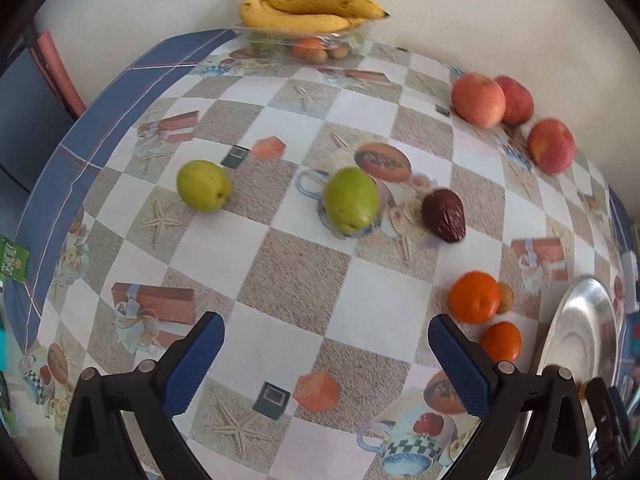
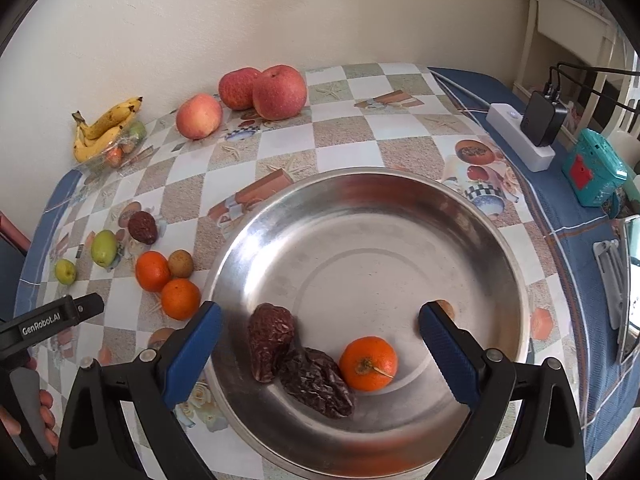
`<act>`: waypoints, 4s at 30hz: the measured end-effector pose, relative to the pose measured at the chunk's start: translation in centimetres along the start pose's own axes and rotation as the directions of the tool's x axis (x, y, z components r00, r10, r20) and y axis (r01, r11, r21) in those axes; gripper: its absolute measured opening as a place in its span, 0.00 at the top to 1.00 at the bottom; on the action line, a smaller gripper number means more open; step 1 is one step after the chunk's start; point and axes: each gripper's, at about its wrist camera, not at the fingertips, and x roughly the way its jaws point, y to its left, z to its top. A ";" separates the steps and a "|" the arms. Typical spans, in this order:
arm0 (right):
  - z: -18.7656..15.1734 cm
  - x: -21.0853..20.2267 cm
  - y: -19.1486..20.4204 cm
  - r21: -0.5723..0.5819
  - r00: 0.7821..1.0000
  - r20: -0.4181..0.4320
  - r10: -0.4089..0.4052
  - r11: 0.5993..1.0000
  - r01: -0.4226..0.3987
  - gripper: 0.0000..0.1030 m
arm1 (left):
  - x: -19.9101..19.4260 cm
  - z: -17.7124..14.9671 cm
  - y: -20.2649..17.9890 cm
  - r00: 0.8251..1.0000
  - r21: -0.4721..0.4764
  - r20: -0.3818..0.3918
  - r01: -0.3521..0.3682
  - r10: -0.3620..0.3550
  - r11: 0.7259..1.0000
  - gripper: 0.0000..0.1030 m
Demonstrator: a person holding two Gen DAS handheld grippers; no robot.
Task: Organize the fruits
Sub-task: 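Move both tools back from the bowl toward the remaining oranges, then grasp an orange with the left tool while the right tool grasps another orange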
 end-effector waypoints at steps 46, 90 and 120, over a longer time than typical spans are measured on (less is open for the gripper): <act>1.6 3.8 11.7 -0.251 0.992 -0.031 0.125 0.959 -0.128 0.18 | 1.8 4.9 2.2 0.977 0.018 0.040 0.211 -0.211 0.977 0.00; -0.1 5.3 12.5 -0.330 0.988 -0.103 0.117 0.933 -0.145 0.65 | 4.3 2.4 -1.8 0.871 -0.045 -0.151 0.467 -0.468 0.883 0.74; 0.6 4.3 11.0 -0.274 0.984 -0.095 0.149 0.947 -0.169 0.65 | 5.8 1.2 -5.0 0.826 -0.024 -0.198 0.535 -0.528 0.845 0.54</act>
